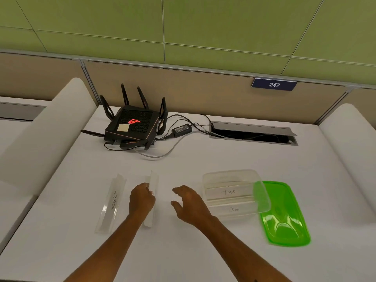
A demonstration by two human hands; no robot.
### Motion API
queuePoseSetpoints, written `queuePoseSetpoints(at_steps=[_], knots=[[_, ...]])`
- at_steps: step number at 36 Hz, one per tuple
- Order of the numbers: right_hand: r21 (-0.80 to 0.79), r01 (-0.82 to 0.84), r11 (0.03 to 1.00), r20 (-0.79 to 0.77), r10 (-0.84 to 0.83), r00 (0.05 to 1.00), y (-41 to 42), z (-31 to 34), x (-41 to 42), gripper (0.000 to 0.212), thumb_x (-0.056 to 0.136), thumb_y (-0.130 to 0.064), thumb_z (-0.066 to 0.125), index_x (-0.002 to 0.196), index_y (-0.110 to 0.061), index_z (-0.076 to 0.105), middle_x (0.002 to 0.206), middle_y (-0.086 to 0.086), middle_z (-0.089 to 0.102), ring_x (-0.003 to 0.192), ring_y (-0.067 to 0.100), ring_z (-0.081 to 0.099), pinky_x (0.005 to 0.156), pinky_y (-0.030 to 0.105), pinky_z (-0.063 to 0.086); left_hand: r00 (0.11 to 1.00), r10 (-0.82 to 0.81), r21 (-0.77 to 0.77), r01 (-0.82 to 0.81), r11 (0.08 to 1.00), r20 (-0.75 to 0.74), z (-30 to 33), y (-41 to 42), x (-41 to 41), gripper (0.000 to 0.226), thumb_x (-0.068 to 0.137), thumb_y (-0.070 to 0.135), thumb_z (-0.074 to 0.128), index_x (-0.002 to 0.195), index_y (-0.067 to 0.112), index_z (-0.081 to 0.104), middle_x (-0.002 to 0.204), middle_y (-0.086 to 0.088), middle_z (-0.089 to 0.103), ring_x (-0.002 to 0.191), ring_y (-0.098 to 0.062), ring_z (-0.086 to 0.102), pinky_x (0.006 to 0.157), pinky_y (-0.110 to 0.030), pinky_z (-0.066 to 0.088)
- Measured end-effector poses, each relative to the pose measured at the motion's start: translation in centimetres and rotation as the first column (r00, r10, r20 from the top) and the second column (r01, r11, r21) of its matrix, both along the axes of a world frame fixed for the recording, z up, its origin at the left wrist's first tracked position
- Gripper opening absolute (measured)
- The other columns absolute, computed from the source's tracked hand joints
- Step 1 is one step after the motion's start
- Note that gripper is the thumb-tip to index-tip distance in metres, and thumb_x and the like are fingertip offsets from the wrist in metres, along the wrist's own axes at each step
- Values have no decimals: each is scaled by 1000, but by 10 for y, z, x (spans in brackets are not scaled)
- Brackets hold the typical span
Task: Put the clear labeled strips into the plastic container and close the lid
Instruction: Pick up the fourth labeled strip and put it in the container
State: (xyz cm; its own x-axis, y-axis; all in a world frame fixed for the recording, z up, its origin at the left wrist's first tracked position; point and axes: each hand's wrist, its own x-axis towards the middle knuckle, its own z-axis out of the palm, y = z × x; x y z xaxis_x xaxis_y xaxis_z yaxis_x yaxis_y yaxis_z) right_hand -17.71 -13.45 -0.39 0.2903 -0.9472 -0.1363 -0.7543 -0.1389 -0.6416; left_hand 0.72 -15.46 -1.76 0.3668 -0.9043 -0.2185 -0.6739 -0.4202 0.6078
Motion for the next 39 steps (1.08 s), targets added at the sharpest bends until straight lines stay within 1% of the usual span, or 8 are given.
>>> queuePoseSetpoints(at_steps=[4,7,9,12,15,23,32,39], knots=[[32,37,999,30,-38,999,-3,0,3,52,94,-33,67,142,-19,53,137,-2,59,124,15,56,103,34,51,998,31,-23,-32,999,-57,8,0,-1,21,94,2,65,113,0,71,108,-16,75,100,-35,72,88,-40,59],[67,72,995,66,-76,995,-7,2,5,59,91,-37,70,144,-20,50,136,-2,59,123,14,57,103,36,51,982,84,-40,-92,995,-168,19,-1,-3,22,95,2,63,116,6,70,110,-11,74,93,-28,70,73,-27,57],[99,96,990,93,-105,990,-11,3,7,68,88,-42,73,146,-22,46,139,-3,56,124,14,55,104,36,51,955,128,-40,-144,989,-267,29,-3,-7,25,96,5,64,121,8,68,114,-8,71,96,-25,68,73,-26,57],[150,115,982,114,-133,985,-17,6,9,83,82,-50,77,151,-23,38,144,-4,51,129,16,51,106,37,50,880,188,-7,-212,977,-437,38,-7,-12,22,96,9,68,116,17,65,112,-4,69,106,-31,70,84,-41,63],[134,107,985,139,-126,982,-23,14,9,87,80,-51,79,151,-23,36,144,-2,51,129,18,50,103,37,52,793,186,15,-218,976,-581,51,-8,-21,23,96,7,69,116,18,64,112,-4,70,103,-31,72,69,-34,64],[-23,108,994,251,-98,963,-41,47,-13,75,78,-42,84,141,-27,48,132,-3,62,118,17,57,92,37,59,571,155,23,-232,972,-806,82,-3,-49,29,94,6,71,121,15,68,112,-6,75,103,-27,73,76,-38,66],[-148,76,986,254,-36,967,-53,80,-57,69,77,-40,85,136,-26,54,125,-4,67,107,14,62,89,32,59,391,93,0,-230,973,-916,104,-1,-88,25,94,2,69,115,16,69,110,-5,78,95,-20,78,86,-45,64],[-192,40,981,136,-14,991,-54,90,-92,69,81,-45,79,142,-29,50,130,-2,63,113,18,61,88,34,61,411,48,-29,-179,984,-911,110,3,-118,25,93,2,71,115,12,69,109,-8,79,102,-24,77,93,-48,61]])
